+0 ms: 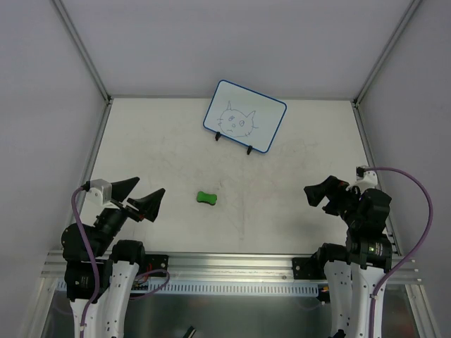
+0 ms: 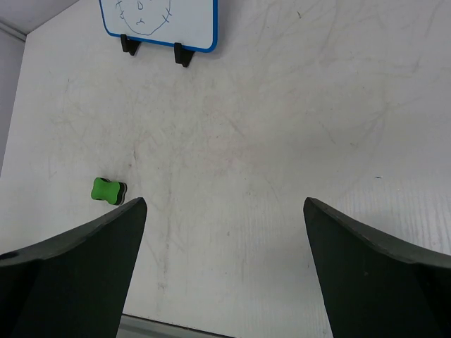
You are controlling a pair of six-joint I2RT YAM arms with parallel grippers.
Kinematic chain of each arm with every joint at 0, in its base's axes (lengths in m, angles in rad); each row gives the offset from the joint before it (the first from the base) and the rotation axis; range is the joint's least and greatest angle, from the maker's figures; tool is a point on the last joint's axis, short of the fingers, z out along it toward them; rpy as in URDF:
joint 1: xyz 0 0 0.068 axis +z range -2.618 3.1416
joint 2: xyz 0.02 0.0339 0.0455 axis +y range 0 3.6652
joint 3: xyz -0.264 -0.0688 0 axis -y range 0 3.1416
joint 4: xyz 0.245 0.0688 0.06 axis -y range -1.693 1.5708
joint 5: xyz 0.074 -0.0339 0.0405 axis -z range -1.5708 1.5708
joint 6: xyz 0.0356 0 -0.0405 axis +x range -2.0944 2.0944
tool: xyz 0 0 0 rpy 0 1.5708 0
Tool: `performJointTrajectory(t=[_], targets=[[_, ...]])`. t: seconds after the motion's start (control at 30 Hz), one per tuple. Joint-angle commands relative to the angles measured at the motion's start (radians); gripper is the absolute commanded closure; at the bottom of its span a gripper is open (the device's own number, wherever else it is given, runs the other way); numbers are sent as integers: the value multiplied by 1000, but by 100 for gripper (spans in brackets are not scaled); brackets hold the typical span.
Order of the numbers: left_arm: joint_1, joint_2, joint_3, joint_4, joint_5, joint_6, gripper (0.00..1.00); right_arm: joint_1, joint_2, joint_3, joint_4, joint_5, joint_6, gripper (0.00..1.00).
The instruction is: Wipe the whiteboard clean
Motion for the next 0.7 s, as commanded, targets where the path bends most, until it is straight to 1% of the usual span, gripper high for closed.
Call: performJointTrajectory(t=[0.0,0.27,0.33,0.47,0.67], targets=[[-9,-2,10,18,5,14,1,5,-3,23,-3,-11,-13,1],[-11,-2,6,17,7,17,1,5,-33,19,-2,-4,-7,1],[-11,-5,8,17,20,26,1,5,-23,14,-2,-8,-8,1],[-11,5,-4,17,91,58,1,5,-7,11,-2,-7,-8,1],[-11,2,-9,17,89,67,1,5,-11,11,1,-14,-10,1]])
